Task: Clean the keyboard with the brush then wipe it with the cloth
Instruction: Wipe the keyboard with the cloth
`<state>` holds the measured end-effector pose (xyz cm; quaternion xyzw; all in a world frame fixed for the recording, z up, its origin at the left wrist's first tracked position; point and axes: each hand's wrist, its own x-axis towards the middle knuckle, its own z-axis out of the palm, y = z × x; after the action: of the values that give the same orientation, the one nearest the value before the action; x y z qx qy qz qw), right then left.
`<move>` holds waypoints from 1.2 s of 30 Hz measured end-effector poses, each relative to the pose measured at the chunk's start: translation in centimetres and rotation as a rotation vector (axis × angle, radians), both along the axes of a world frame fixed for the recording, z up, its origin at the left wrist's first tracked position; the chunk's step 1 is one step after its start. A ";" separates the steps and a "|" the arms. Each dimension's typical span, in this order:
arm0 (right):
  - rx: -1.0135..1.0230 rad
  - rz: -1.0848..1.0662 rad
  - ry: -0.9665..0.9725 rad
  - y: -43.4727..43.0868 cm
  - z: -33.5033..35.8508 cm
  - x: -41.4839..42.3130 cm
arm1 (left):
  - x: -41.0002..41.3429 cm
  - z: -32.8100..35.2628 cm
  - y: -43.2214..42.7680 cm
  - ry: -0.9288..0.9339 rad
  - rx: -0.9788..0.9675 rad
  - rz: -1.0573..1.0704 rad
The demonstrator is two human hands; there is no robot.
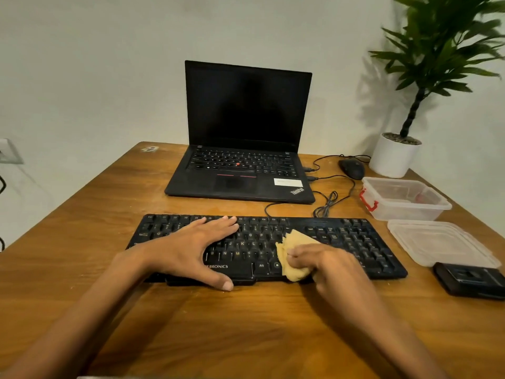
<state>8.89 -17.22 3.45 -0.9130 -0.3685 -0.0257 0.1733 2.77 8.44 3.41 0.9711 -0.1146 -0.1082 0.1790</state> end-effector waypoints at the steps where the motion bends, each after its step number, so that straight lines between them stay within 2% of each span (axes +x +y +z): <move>1: -0.002 -0.030 0.041 -0.6 0.3 0.5 | 0.0 0.0 0.0 0.004 -0.003 -0.001; 3: -0.014 -0.079 0.110 -1.8 1.2 1.6 | 0.0 0.0 -0.1 0.011 -0.015 0.003; 6: -0.034 -0.073 0.008 -1.3 2.2 1.7 | 0.4 0.0 0.1 0.034 -0.003 0.007; 9: 0.042 0.070 -0.022 0.8 1.7 0.2 | 1.3 0.6 -0.8 0.074 0.067 0.003; 13: 0.009 0.193 -0.013 1.3 0.2 -0.8 | 3.9 1.0 -3.0 0.093 0.095 0.012; 16: 0.008 0.164 -0.019 0.9 -0.4 0.6 | 5.2 0.8 -3.5 0.147 0.099 0.034; 22: 0.002 0.052 -0.102 3.1 0.7 5.9 | 5.0 0.6 -3.3 0.135 0.046 0.054; 27: 0.039 0.121 -0.016 2.4 0.0 4.1 | 5.1 0.2 -3.0 0.119 0.021 0.043; 29: 0.046 0.088 0.002 3.0 0.0 5.5 | 5.1 0.2 -3.0 0.125 0.019 0.049; 33: -0.064 0.009 -0.081 4.7 1.4 7.9 | 4.9 0.2 -3.1 0.114 0.009 0.061; 36: -0.036 0.061 -0.093 5.0 0.8 6.5 | 4.9 0.2 -3.1 0.115 -0.006 0.068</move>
<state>15.39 -12.18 4.30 -0.9020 -0.4043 -0.0562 0.1403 7.68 5.39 3.58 0.9661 -0.0712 -0.1573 0.1919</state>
